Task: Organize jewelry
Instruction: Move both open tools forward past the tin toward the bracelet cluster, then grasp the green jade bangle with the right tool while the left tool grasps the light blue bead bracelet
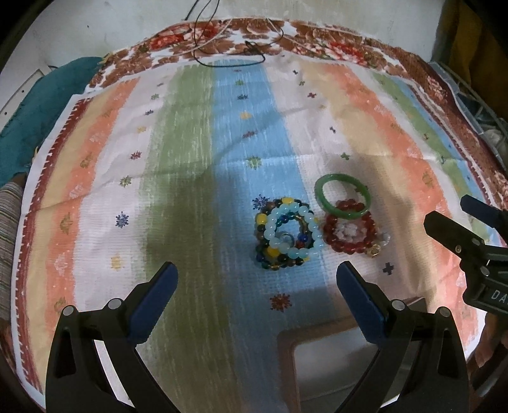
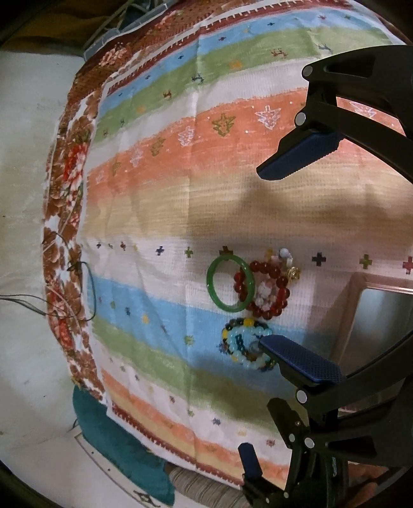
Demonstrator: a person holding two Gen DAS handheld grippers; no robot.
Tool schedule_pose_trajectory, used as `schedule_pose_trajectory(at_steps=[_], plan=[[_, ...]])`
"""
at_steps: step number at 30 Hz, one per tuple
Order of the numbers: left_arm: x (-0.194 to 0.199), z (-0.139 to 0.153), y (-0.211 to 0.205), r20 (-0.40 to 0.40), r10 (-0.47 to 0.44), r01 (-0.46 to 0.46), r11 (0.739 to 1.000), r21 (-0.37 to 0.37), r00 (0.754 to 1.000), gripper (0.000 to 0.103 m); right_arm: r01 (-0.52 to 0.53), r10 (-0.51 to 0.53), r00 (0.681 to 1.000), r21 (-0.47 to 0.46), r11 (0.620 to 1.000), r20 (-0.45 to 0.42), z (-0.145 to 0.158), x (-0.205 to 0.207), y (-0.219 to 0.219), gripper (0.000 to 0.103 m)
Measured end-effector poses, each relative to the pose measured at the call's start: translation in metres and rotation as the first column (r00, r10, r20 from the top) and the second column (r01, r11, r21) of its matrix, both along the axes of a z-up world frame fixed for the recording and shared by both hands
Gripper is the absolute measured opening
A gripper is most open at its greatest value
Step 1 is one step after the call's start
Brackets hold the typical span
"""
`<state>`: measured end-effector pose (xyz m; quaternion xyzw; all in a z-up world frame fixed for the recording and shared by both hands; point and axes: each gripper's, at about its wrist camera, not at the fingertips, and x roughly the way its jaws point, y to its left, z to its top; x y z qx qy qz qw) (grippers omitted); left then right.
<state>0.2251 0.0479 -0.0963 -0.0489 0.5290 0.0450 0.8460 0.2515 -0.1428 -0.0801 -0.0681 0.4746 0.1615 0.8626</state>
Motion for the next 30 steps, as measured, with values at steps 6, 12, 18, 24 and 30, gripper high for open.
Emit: schedule_pose_trajectory(at_steps=[6, 12, 18, 24, 30], plan=[[0.010, -0.012, 0.004, -0.031, 0.001, -0.001, 1.000, -0.025, 1.000, 0.097, 0.027, -0.026, 0.999, 0.028, 0.999, -0.045, -0.010, 0.016, 0.000, 0.099], [0.021, -0.022, 0.004, -0.060, -0.001, 0.000, 1.000, -0.025, 0.998, 0.092, 0.044, -0.043, 0.995, 0.012, 0.999, -0.085, -0.025, 0.032, 0.006, 0.099], [0.033, -0.034, 0.003, -0.090, -0.016, 0.014, 1.000, -0.021, 0.996, 0.083, 0.052, -0.050, 0.992, 0.011, 0.999, -0.116, -0.037, 0.046, 0.011, 0.099], [0.043, -0.042, 0.001, -0.105, -0.031, 0.028, 0.999, -0.027, 0.994, 0.073, 0.051, -0.052, 0.990, -0.007, 0.999, -0.131, -0.047, 0.060, 0.019, 0.099], [0.051, -0.050, -0.002, -0.123, -0.050, 0.046, 0.998, -0.033, 0.991, 0.064, 0.053, -0.057, 0.986, -0.031, 0.998, -0.155, -0.062, 0.072, 0.023, 0.098]])
